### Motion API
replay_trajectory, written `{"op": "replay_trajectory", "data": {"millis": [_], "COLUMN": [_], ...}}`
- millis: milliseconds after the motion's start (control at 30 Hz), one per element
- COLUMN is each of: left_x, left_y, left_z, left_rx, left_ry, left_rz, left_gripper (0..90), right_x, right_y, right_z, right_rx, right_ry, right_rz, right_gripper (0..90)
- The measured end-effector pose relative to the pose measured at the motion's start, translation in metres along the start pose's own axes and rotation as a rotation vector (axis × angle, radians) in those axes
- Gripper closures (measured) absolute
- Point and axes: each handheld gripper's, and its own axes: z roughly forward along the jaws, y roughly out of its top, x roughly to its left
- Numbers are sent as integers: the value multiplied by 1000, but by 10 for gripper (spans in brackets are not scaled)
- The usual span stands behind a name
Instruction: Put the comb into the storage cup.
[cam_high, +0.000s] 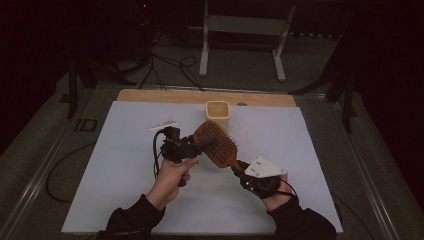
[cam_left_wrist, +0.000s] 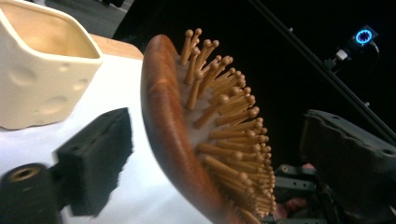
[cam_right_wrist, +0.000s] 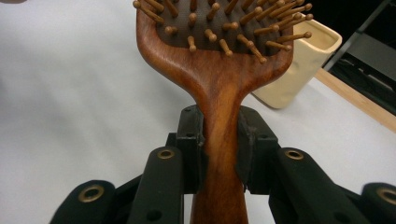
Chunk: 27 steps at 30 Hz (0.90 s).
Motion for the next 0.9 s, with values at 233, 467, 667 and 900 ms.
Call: {"op": "replay_trajectory", "data": {"millis": [233, 467, 667, 900], "left_x": [1, 5, 6, -4], "left_y": [-3, -3, -2, 1], "left_z": [4, 6, 5, 5], "left_rx": [-17, -32, -40, -28], "left_ry": [63, 43, 19, 29], "left_rz": [-18, -66, -100, -42], "left_gripper": [312, 404, 488, 532], "right_x": [1, -1, -2, -1], "right_y": [-2, -5, -6, -7], "right_z": [5, 8, 9, 10], "right_rx": [8, 17, 21, 21], "right_ry": [24, 27, 27, 25], "right_rz": [10, 25, 22, 28], "right_gripper": [730, 731, 731, 731]}}
